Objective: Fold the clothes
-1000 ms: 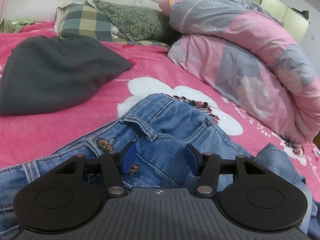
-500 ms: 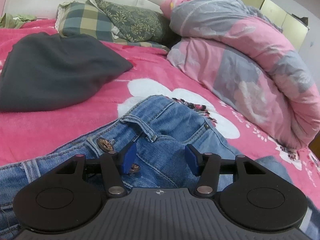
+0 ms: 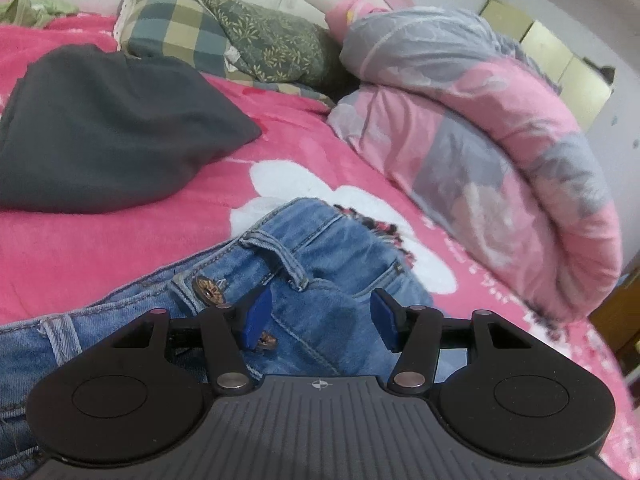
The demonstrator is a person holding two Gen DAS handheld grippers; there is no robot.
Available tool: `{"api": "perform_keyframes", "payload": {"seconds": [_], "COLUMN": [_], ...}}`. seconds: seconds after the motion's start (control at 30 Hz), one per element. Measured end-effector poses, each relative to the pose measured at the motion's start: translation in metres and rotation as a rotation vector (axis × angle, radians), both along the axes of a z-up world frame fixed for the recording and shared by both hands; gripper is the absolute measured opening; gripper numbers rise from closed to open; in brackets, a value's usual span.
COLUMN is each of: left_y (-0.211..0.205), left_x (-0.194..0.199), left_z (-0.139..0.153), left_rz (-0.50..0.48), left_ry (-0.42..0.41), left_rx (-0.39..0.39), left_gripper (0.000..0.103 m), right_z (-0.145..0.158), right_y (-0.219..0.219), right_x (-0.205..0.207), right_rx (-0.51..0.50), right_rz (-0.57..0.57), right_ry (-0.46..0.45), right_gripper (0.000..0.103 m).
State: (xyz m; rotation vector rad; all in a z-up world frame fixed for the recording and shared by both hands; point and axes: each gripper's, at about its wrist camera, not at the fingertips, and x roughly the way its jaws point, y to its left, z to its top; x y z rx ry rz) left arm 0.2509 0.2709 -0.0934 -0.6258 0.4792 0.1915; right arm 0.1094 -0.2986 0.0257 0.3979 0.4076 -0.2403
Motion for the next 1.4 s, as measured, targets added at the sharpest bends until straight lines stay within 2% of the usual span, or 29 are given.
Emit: {"api": "perform_keyframes", "payload": {"seconds": [0.03, 0.07, 0.2, 0.23, 0.27, 0.37, 0.47, 0.57, 0.63, 0.7, 0.73, 0.83, 0.93, 0.97, 1.03, 1.1, 1.13, 1.2, 1.23, 1.27, 1.37, 1.4], "left_y": [0.001, 0.002, -0.002, -0.001, 0.001, 0.007, 0.010, 0.009, 0.008, 0.008, 0.007, 0.003, 0.002, 0.002, 0.003, 0.002, 0.002, 0.003, 0.003, 0.004, 0.003, 0.002], "left_x": [0.000, 0.001, 0.001, -0.001, -0.003, -0.008, -0.008, -0.008, -0.008, -0.009, -0.009, -0.008, -0.008, -0.008, -0.009, -0.009, -0.009, -0.011, -0.012, -0.014, -0.021, -0.021], "left_z": [-0.001, -0.002, 0.000, 0.000, 0.001, 0.000, -0.003, -0.004, -0.005, -0.006, -0.007, -0.007, -0.008, -0.008, -0.009, -0.009, -0.009, -0.009, -0.008, -0.006, 0.000, 0.002], "left_rz": [0.001, 0.001, 0.003, 0.006, 0.010, 0.011, 0.016, 0.020, 0.021, 0.022, 0.020, 0.012, 0.009, 0.009, 0.009, 0.009, 0.009, 0.013, 0.018, 0.026, 0.058, 0.066], "left_ry": [0.004, 0.011, 0.009, -0.001, -0.012, -0.052, -0.054, -0.065, -0.070, -0.071, -0.069, -0.063, -0.064, -0.065, -0.067, -0.068, -0.070, -0.080, -0.088, -0.104, -0.164, -0.169], "left_rx": [-0.002, -0.005, 0.018, 0.010, 0.000, -0.047, -0.071, -0.063, -0.052, -0.043, -0.034, -0.006, 0.006, 0.006, 0.006, 0.008, 0.009, 0.009, 0.008, 0.008, 0.036, 0.049], "left_gripper": [0.055, 0.055, 0.055, 0.055, 0.055, 0.055, 0.055, 0.055, 0.055, 0.055, 0.055, 0.055, 0.055, 0.055, 0.055, 0.055, 0.055, 0.055, 0.055, 0.055, 0.055, 0.055], "right_z": [0.014, 0.020, 0.045, 0.045, 0.045, 0.040, 0.010, -0.020, -0.042, -0.064, -0.078, -0.111, -0.126, -0.126, -0.125, -0.126, -0.126, -0.122, -0.120, -0.113, -0.083, -0.079], "right_y": [0.017, 0.021, 0.034, 0.032, 0.033, 0.060, 0.129, 0.198, 0.251, 0.292, 0.312, 0.353, 0.374, 0.375, 0.375, 0.374, 0.375, 0.380, 0.383, 0.383, 0.382, 0.384], "right_x": [0.002, 0.002, 0.004, 0.009, 0.019, 0.068, 0.154, 0.241, 0.281, 0.315, 0.331, 0.363, 0.373, 0.373, 0.372, 0.367, 0.361, 0.350, 0.345, 0.340, 0.316, 0.312], "right_rx": [-0.065, -0.080, -0.140, -0.126, -0.114, -0.072, -0.032, 0.010, -0.084, -0.078, -0.045, -0.023, -0.012, 0.001, 0.029, 0.069, 0.039, -0.029, -0.062, -0.061, -0.111, -0.157], "right_rz": [0.026, 0.002, -0.093, -0.092, -0.063, 0.185, 0.560, 0.931, 1.003, 1.096, 1.150, 1.181, 1.196, 1.209, 1.236, 1.283, 1.288, 1.258, 1.243, 1.232, 1.229, 1.210], "right_ry": [-0.059, -0.093, -0.231, -0.225, -0.201, -0.120, 0.062, 0.247, 0.263, 0.302, 0.345, 0.391, 0.410, 0.407, 0.401, 0.431, 0.438, 0.415, 0.404, 0.378, 0.203, 0.164], "right_gripper": [0.044, 0.051, 0.054, 0.054, 0.054, 0.055, 0.059, 0.059, 0.059, 0.059, 0.059, 0.059, 0.061, 0.065, 0.065, 0.053, 0.049, 0.016, 0.009, 0.009, 0.008, 0.008]}}
